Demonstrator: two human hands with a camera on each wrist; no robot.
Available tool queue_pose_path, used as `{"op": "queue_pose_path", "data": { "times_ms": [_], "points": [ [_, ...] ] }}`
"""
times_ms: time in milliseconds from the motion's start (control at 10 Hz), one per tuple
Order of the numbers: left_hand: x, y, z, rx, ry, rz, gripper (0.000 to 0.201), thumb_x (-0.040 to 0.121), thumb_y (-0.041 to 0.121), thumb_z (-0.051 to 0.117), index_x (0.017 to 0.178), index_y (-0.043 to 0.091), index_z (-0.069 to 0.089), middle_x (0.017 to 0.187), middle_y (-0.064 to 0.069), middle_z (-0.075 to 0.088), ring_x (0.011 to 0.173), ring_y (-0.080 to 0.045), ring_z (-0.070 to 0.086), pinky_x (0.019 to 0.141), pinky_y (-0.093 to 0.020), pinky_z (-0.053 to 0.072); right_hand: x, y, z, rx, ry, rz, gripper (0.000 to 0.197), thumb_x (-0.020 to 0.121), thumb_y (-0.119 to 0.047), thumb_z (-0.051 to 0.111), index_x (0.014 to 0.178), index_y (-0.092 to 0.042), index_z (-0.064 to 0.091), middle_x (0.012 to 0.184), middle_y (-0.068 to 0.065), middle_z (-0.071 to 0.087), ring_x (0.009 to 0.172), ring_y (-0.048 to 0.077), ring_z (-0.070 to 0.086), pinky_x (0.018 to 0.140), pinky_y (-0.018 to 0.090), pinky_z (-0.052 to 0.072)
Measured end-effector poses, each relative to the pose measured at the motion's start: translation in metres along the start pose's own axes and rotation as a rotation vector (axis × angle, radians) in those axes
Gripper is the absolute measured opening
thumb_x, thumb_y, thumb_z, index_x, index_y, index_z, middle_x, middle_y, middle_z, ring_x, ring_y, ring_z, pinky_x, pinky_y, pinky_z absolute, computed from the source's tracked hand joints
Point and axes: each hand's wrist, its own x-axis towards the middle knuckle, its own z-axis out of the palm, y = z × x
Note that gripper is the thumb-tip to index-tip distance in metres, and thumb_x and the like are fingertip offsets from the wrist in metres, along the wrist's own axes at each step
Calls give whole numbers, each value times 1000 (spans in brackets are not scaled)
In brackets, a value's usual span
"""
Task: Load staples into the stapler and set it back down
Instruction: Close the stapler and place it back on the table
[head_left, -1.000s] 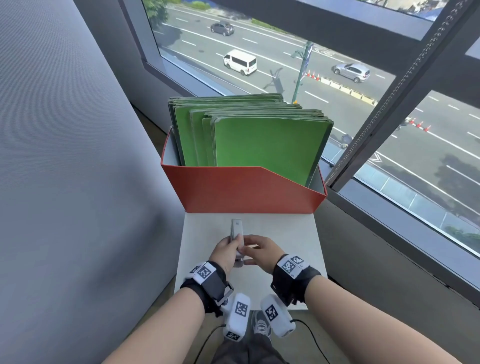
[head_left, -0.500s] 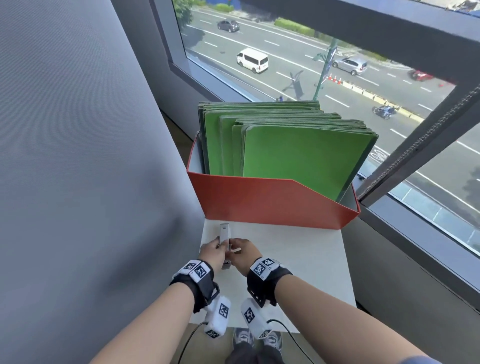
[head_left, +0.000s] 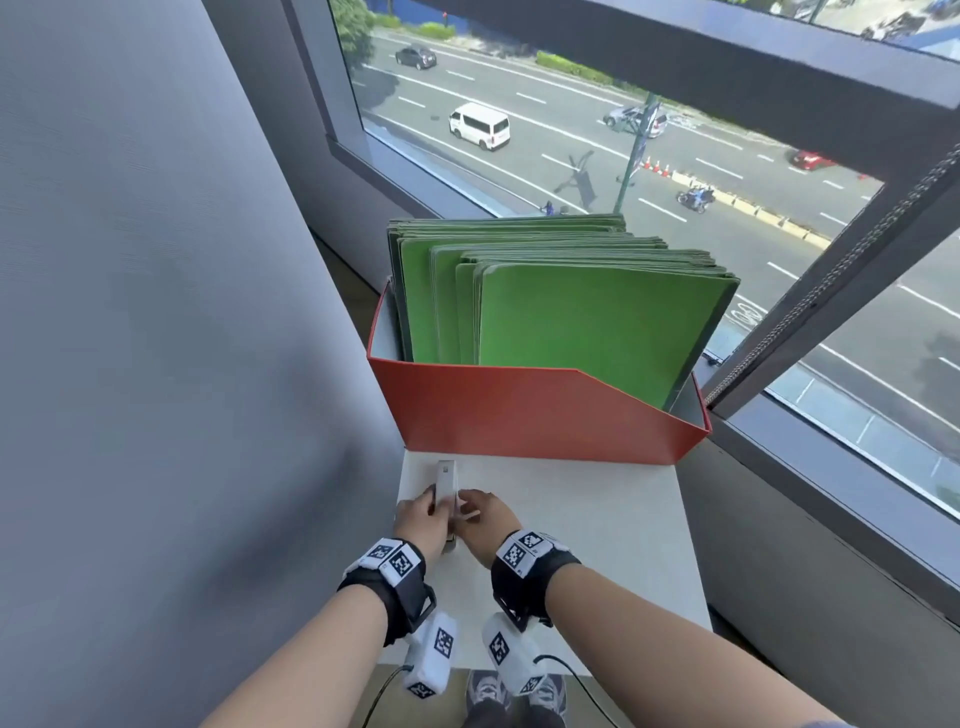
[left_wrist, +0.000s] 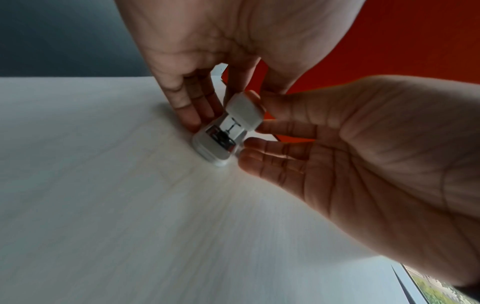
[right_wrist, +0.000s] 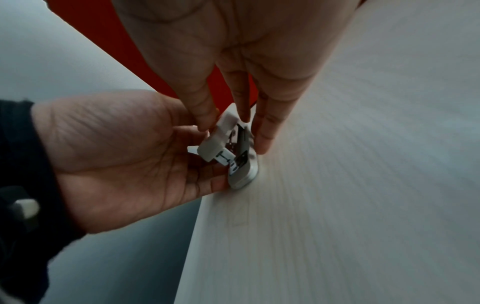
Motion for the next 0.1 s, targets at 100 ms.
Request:
{"op": "queue_pose_path", "data": {
  "times_ms": [100],
  "points": [
    [-8, -5, -1, 124, 51, 7, 27, 93, 27, 45, 106, 19, 68, 122, -21, 63, 108, -34, 62, 95, -34, 48, -13, -4, -20, 16, 23, -4, 53, 86, -28, 60, 135, -14, 46, 127, 9, 58, 110, 23, 60, 93, 33, 48]
  ]
}}
